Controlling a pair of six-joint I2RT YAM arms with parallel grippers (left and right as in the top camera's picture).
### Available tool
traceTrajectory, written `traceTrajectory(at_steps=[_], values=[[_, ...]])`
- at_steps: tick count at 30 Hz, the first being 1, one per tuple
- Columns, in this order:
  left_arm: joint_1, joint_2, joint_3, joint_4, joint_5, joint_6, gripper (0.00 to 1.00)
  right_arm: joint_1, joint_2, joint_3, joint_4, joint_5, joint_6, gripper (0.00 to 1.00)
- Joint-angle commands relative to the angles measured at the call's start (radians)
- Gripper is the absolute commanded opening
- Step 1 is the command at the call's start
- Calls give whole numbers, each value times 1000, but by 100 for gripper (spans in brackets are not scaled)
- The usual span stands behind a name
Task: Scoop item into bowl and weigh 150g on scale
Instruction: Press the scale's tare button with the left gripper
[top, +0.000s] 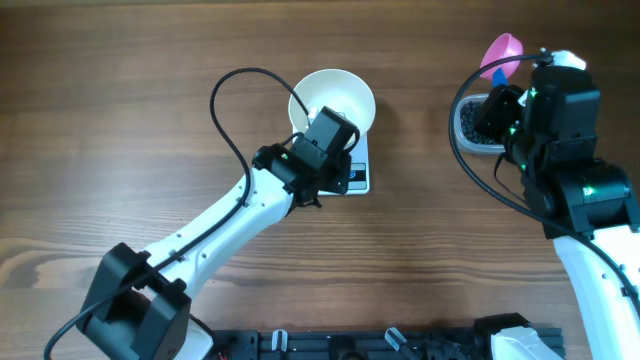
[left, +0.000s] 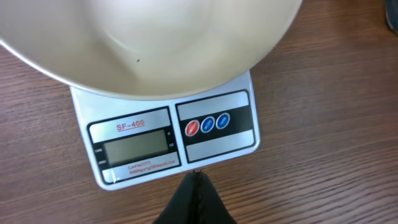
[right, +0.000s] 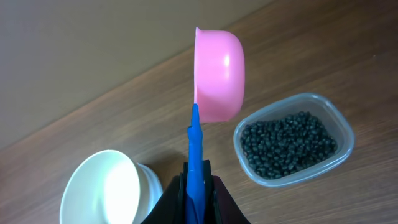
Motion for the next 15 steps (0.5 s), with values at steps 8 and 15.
traceTrajectory(at_steps=[8,15], values=[[44,-8,-124,194,106,108,4,-4,12,17,-3,76,-96,4],[2,6,-147,216,26,86,4,-4,58,17,-2,87,-121,4]])
